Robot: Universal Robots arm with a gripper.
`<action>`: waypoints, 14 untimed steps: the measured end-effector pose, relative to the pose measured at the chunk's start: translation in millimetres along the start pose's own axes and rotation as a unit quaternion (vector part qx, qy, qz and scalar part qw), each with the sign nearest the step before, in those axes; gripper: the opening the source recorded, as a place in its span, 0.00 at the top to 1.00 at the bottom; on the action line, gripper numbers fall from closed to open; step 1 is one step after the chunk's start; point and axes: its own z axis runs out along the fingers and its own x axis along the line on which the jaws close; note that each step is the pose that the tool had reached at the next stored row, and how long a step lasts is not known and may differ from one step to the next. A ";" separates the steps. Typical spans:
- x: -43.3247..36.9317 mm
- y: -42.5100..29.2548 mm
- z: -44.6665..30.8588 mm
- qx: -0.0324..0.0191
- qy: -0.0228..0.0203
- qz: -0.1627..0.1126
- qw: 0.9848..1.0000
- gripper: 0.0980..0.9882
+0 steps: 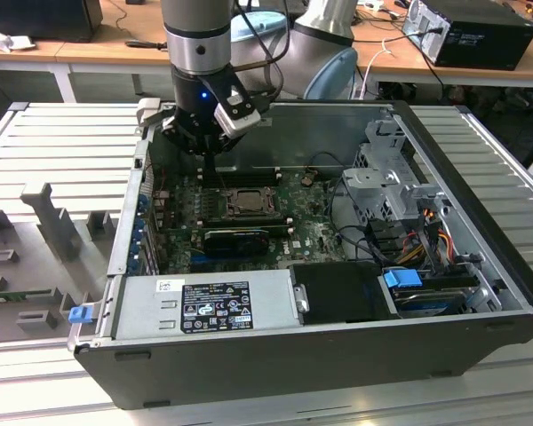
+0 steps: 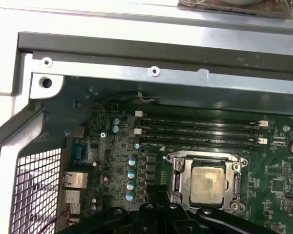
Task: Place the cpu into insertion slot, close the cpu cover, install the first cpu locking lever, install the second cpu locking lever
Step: 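Install the first cpu locking lever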
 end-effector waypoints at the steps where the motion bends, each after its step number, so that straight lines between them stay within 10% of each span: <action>1: 1.3 0.2 1.0 -0.001 0.000 0.000 1.000 0.99; 14: 3.1 9.3 13.1 -0.003 0.000 -0.002 1.000 0.99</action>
